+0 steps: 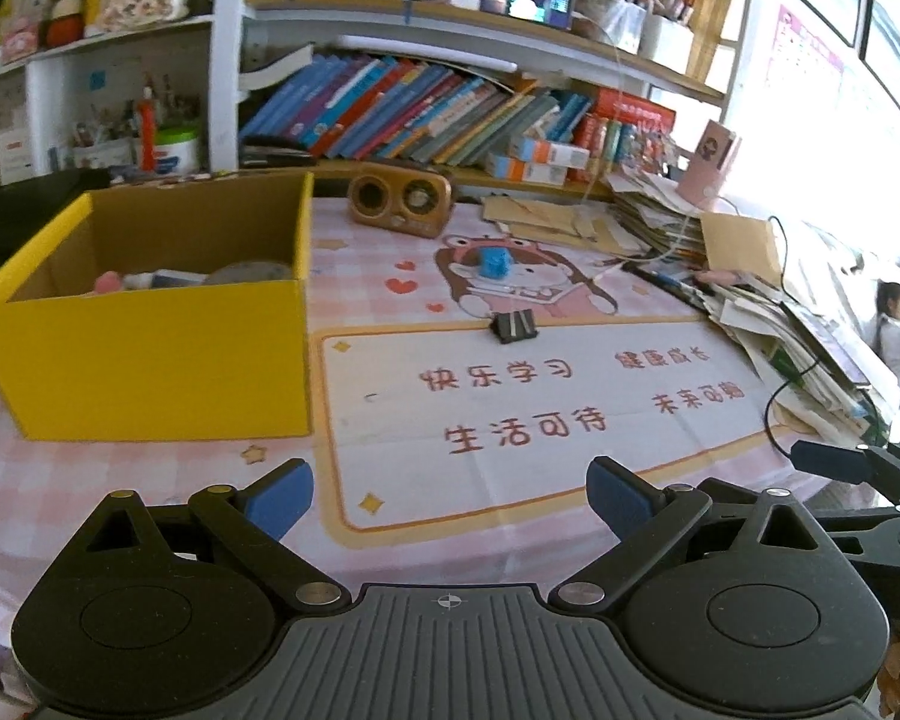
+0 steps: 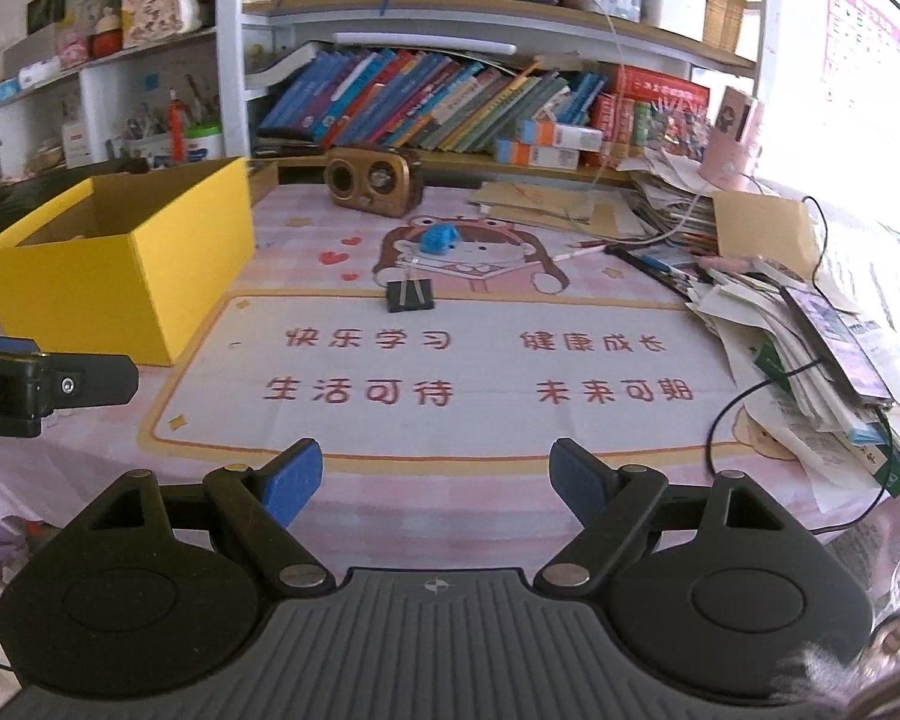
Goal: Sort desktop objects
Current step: 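Move both grippers toward the black binder clip and blue block, then grasp the black binder clip with the left gripper while the right gripper grasps the blue block, then lift the binder clip and blue block and carry them toward the yellow box, then lower the clip and block into the yellow box and open both grippers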
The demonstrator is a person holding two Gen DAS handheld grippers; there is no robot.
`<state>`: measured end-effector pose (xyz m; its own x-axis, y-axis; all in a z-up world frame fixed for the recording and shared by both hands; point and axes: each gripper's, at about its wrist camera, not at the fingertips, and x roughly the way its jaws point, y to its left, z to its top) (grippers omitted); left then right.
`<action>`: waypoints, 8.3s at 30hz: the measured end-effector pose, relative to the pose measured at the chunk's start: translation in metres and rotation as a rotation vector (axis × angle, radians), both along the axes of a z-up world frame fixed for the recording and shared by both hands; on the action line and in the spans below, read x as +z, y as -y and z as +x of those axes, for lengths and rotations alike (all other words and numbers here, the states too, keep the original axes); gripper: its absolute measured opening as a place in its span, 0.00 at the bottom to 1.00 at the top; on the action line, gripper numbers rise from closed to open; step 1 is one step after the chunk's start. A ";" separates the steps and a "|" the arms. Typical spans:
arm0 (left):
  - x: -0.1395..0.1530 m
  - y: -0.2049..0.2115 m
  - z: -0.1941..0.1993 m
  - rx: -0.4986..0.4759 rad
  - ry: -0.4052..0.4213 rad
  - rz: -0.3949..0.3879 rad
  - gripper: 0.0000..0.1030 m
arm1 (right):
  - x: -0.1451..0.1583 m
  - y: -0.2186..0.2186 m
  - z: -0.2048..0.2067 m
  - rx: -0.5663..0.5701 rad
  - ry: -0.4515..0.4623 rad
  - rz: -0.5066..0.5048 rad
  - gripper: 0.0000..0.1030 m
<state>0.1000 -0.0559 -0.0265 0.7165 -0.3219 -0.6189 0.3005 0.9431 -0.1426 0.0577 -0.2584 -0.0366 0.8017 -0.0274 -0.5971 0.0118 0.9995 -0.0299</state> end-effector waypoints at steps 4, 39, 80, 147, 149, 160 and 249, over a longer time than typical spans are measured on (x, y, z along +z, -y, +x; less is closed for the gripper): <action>-0.003 0.013 0.008 -0.031 -0.010 0.001 0.96 | -0.002 0.010 0.007 -0.022 -0.009 0.000 0.80; -0.029 0.117 0.117 0.050 -0.102 0.011 0.96 | -0.014 0.111 0.135 0.049 -0.058 0.021 0.80; -0.076 0.171 0.212 0.309 -0.135 0.079 0.38 | -0.020 0.111 0.325 0.331 -0.042 0.051 0.81; 0.028 0.003 0.004 0.189 0.077 -0.156 0.38 | 0.034 0.031 0.100 0.367 0.012 0.132 0.37; 0.025 -0.005 -0.007 0.183 0.070 -0.154 0.38 | 0.033 0.022 0.086 0.364 0.008 0.132 0.37; 0.014 -0.047 -0.057 0.191 0.031 -0.162 0.38 | 0.021 -0.031 0.021 0.388 -0.048 0.130 0.37; -0.020 -0.076 0.173 0.225 -0.095 0.128 0.38 | 0.020 -0.226 0.309 0.902 -0.145 -0.022 0.36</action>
